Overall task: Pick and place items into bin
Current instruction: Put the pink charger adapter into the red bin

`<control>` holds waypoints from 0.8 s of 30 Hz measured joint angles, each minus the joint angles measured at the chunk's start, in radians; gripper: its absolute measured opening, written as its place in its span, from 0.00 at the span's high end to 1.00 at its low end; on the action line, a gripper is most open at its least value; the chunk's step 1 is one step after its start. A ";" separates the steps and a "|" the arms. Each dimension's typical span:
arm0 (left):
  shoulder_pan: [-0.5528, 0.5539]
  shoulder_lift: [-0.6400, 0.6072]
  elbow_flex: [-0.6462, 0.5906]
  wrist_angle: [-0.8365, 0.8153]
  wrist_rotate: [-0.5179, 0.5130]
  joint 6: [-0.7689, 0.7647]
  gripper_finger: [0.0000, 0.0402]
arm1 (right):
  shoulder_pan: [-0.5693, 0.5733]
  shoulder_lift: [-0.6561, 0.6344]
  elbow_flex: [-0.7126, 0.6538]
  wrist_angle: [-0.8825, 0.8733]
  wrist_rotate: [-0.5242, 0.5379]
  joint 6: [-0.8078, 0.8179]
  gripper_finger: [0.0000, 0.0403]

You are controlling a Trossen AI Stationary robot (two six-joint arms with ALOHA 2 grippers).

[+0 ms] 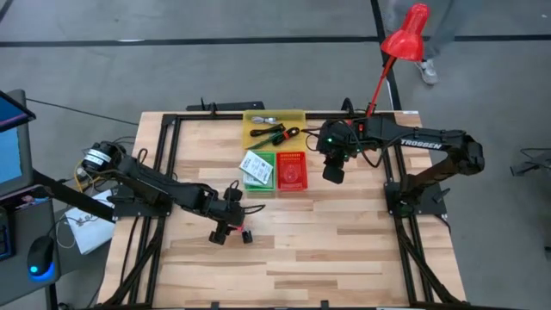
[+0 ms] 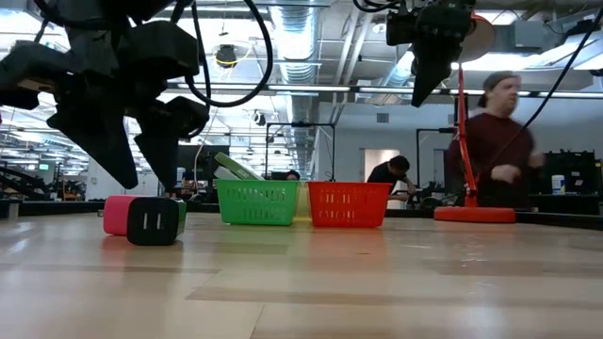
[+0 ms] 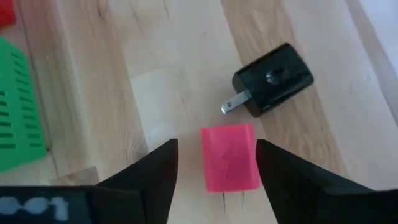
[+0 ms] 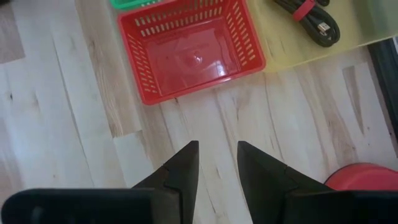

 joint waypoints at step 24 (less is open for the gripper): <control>-0.001 0.005 0.000 -0.011 0.016 -0.026 0.49 | 0.000 0.000 0.000 0.010 0.000 0.000 0.74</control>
